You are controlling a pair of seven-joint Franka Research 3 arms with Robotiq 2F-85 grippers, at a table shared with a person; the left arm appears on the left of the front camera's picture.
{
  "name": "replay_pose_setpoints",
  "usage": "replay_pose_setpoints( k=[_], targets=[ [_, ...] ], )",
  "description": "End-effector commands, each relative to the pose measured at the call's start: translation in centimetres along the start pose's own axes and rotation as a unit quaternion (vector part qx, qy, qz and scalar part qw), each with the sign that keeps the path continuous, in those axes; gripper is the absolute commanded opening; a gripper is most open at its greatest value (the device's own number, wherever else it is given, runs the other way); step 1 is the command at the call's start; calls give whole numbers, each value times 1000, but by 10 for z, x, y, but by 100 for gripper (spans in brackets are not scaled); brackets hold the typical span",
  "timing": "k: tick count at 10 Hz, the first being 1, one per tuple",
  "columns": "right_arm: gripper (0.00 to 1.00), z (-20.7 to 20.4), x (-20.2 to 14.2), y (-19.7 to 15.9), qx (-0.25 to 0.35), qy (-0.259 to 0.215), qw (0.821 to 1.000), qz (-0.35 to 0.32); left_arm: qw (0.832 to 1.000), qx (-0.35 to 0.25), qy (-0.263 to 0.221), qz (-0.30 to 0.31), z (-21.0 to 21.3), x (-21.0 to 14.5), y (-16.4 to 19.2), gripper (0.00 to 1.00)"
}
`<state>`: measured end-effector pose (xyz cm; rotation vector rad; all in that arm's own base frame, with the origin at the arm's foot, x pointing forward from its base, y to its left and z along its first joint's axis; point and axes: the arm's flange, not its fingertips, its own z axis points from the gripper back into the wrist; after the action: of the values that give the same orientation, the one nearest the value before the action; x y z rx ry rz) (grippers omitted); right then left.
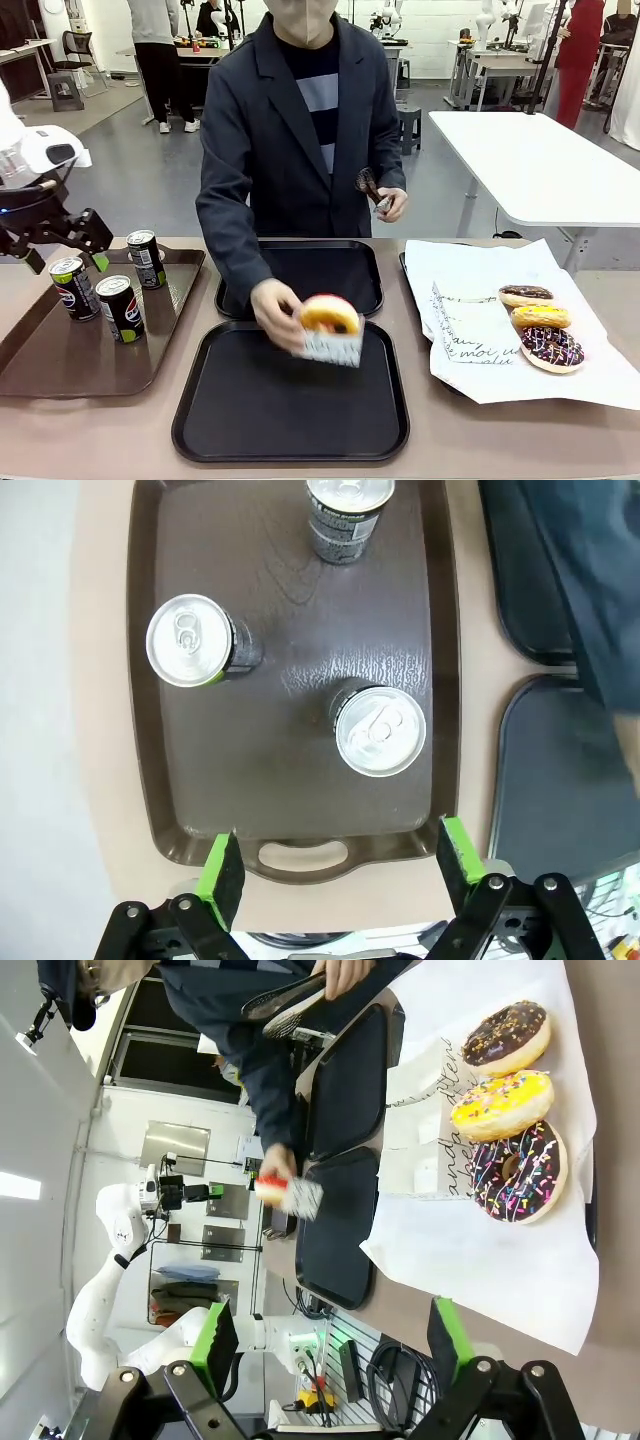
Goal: Set up donuts and drinks on trays.
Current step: Pick up one Pepsi coke and place it on the Flat Tray.
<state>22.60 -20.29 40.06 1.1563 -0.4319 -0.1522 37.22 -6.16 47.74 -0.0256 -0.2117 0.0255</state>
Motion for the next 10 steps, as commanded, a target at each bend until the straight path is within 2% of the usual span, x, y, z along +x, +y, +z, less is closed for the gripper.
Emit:
replay_pose_setpoints(
  k=[1, 5, 10],
  targets=[
    [100, 0, 1, -1, 9, -5, 1000, 8, 999, 48, 14, -9, -9, 19, -27, 100],
    [100, 0, 1, -1, 9, -5, 1000, 8, 996, 54, 66, -8, -47, 35, -39, 100],
    [100, 0, 1, -1, 9, -5, 1000, 8, 996, 29, 87, 10, -90, 35, -39, 100]
  ],
)
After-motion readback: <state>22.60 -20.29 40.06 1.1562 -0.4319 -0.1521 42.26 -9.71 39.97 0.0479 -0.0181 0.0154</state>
